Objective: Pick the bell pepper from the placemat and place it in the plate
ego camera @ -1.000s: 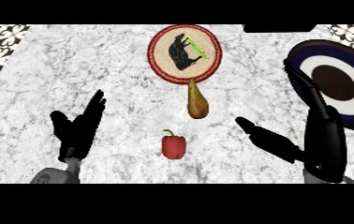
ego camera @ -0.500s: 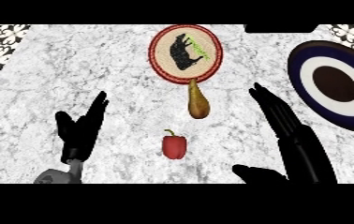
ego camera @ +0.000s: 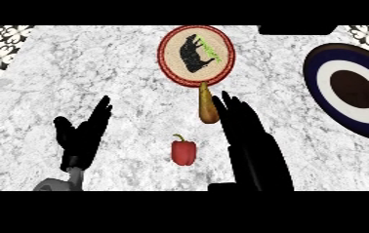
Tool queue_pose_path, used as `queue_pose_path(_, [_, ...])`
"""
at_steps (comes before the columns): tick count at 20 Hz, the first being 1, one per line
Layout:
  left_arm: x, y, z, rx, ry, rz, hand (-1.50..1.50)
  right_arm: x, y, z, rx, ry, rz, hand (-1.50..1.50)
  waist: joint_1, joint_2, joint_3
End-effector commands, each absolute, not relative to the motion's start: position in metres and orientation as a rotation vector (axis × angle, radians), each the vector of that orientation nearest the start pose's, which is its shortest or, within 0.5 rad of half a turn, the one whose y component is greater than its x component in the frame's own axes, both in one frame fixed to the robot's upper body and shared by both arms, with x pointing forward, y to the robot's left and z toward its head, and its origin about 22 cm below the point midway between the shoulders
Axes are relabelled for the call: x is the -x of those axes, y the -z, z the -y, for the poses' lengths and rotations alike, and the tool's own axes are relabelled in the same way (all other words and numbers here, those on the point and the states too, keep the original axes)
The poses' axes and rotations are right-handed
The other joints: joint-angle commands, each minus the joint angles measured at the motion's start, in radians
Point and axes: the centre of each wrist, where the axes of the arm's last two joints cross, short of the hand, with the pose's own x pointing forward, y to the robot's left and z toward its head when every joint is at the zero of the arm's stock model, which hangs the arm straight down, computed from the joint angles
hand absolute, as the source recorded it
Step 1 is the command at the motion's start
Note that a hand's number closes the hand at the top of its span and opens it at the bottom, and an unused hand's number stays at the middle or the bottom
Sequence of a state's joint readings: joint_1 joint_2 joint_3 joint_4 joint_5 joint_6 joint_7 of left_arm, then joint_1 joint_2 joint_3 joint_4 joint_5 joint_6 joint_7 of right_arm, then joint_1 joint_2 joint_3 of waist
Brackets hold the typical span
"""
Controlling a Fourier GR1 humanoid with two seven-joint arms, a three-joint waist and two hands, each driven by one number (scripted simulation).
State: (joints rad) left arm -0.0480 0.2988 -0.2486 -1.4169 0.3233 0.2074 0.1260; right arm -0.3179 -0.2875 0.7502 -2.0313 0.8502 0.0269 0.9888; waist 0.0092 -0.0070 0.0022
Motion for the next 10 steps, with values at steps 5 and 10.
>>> queue_pose_path(5, [-0.232,0.035,-0.249,0.011,0.012,1.188,0.00,-0.194,-0.119,0.042,0.866,-0.974,1.314,-1.50,-0.003,0.007,-0.003])
queue_pose_path(10, [-0.246,0.026,-0.236,-0.008,0.010,1.199,0.00,-0.174,-0.084,0.022,0.792,-1.012,1.285,-1.50,-0.010,0.006,-0.002])
